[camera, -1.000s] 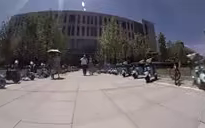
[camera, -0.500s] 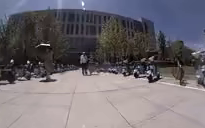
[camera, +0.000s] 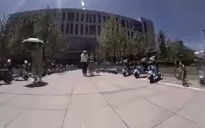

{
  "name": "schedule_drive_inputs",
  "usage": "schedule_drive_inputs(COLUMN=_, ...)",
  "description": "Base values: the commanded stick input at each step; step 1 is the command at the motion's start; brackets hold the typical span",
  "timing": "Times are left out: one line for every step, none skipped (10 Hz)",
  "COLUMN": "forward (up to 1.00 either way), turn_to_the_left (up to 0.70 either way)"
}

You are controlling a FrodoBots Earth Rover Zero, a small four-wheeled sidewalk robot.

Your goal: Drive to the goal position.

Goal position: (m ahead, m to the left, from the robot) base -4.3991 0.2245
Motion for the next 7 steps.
schedule_drive_inputs(forward=0.08, turn_to_the_left=0.00)
schedule_drive_inputs(forward=0.07, turn_to_the_left=0.00)
schedule_drive_inputs(forward=0.07, turn_to_the_left=0.00)
schedule_drive_inputs(forward=0.08, turn_to_the_left=0.00)
schedule_drive_inputs(forward=0.08, turn_to_the_left=0.00)
schedule_drive_inputs(forward=0.08, turn_to_the_left=0.00)
schedule_drive_inputs(forward=0.08, turn_to_the_left=0.00)
